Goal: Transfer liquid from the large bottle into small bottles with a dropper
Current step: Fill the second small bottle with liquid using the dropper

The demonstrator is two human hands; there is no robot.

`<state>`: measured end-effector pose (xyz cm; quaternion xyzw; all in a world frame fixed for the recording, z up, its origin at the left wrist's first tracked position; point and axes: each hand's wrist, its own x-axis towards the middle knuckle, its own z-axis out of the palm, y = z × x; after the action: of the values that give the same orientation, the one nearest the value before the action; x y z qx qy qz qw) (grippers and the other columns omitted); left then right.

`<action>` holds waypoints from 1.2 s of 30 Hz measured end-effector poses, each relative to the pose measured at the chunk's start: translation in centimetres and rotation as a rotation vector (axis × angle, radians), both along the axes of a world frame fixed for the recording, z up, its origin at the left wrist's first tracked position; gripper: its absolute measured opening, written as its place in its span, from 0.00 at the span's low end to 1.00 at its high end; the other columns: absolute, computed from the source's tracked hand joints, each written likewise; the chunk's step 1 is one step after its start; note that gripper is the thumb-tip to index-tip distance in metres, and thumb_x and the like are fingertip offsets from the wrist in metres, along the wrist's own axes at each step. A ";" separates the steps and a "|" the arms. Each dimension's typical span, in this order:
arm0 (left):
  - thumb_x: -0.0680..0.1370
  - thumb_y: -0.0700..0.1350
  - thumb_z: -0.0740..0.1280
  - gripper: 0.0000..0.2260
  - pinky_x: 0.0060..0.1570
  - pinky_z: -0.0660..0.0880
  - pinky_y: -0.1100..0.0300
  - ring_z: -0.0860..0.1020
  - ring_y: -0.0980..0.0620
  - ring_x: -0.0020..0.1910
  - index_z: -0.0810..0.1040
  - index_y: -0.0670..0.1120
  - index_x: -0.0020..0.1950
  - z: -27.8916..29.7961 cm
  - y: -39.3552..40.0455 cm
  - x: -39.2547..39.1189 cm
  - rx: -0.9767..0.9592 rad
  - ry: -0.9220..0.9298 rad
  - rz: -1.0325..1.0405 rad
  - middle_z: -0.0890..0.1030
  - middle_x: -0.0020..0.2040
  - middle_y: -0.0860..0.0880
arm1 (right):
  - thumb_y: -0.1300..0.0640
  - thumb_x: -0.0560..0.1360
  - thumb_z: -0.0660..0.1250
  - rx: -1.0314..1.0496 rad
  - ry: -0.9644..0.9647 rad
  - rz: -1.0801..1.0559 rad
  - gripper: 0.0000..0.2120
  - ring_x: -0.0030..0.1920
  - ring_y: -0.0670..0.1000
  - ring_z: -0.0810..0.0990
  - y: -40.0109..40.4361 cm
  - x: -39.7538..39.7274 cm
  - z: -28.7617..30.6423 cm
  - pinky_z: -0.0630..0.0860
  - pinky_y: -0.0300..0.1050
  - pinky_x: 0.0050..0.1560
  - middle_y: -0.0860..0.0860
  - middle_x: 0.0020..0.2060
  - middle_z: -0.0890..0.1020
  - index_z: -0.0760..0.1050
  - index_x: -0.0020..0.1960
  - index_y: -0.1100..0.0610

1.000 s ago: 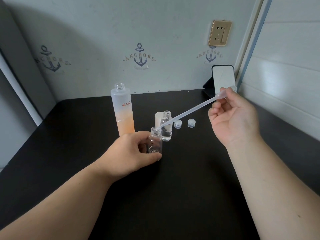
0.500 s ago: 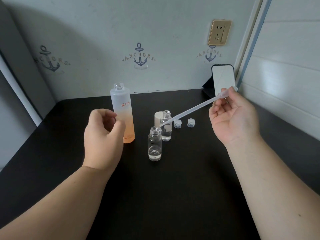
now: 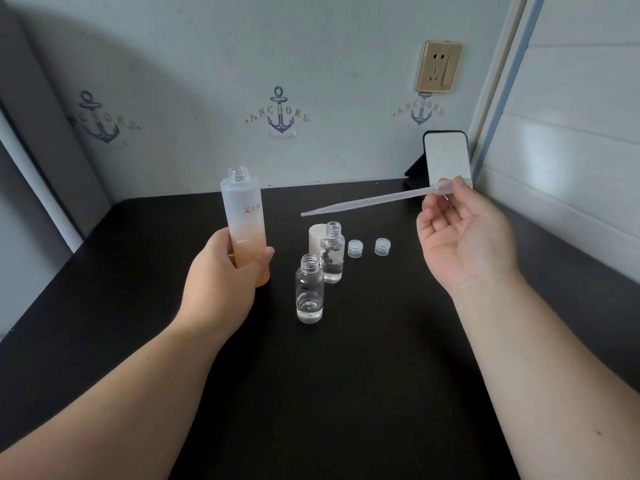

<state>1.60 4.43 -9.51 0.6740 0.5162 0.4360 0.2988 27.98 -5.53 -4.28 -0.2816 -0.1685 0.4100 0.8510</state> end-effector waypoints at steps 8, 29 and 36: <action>0.75 0.53 0.74 0.15 0.40 0.71 0.63 0.77 0.70 0.46 0.72 0.72 0.48 0.7 -1.1 -0.2 0.080 -0.021 -0.074 0.78 0.48 0.71 | 0.59 0.76 0.72 0.033 0.032 -0.016 0.09 0.40 0.50 0.85 0.0 0.1 -0.1 0.79 0.40 0.39 0.51 0.39 0.86 0.85 0.39 0.60; 0.74 0.48 0.74 0.16 0.44 0.68 0.65 0.75 0.63 0.50 0.75 0.67 0.55 0.5 -1.0 -0.3 0.191 0.077 -0.087 0.78 0.49 0.63 | 0.59 0.78 0.71 0.007 -0.065 -0.072 0.06 0.39 0.50 0.84 0.1 -0.1 0.0 0.79 0.40 0.40 0.52 0.40 0.86 0.84 0.44 0.59; 0.74 0.44 0.76 0.20 0.46 0.64 0.72 0.69 0.70 0.48 0.79 0.59 0.62 0.5 -1.0 -0.2 0.268 0.183 -0.063 0.74 0.48 0.67 | 0.62 0.77 0.70 0.000 -0.201 -0.059 0.11 0.34 0.47 0.80 0.0 -0.1 0.1 0.76 0.38 0.35 0.51 0.37 0.84 0.86 0.38 0.55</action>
<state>1.38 3.45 -9.02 0.7604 0.4572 0.4282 0.1715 27.87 -5.57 -4.18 -0.3261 -0.2446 0.3543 0.8416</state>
